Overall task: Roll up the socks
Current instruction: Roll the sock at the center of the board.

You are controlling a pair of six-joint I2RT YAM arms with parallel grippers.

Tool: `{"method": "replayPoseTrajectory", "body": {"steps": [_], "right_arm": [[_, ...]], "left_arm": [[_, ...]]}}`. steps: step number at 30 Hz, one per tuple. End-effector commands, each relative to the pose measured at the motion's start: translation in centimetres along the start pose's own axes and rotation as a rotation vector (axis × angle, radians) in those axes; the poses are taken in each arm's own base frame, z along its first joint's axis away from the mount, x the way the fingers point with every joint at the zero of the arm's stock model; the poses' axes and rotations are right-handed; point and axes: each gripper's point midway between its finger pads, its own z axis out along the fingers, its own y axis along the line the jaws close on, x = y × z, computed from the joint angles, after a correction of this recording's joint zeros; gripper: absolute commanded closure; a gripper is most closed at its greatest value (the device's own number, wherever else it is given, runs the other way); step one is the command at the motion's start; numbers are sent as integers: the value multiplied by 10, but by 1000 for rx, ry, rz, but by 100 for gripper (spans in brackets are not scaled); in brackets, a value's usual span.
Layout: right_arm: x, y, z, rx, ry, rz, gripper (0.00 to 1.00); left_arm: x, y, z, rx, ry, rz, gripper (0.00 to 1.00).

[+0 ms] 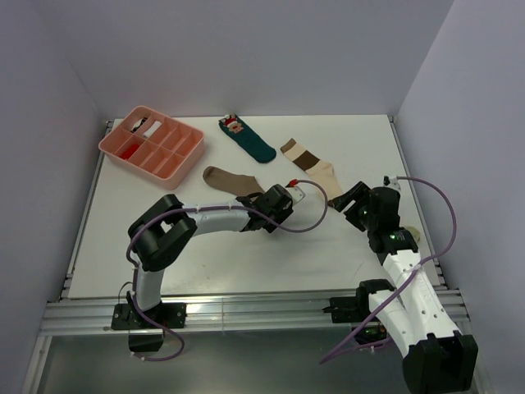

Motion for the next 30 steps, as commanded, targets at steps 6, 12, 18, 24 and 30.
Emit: {"method": "replayPoseTrajectory", "body": {"steps": [6, 12, 18, 24, 30], "right_arm": [[-4, 1, -1, -19, -24, 0, 26], [-3, 1, -1, -24, -22, -3, 26], [0, 1, 0, -35, -13, -2, 26], [2, 5, 2, -62, -4, -10, 26], [10, 6, 11, -75, 44, -14, 28]], "left_arm": [[64, 2, 1, 75, 210, 19, 55], [80, -8, 3, 128, 262, 7, 72], [56, -30, -9, 240, 240, -95, 88], [25, -54, -27, 401, 211, -226, 94], [10, -57, -29, 546, 220, -467, 100]]}}
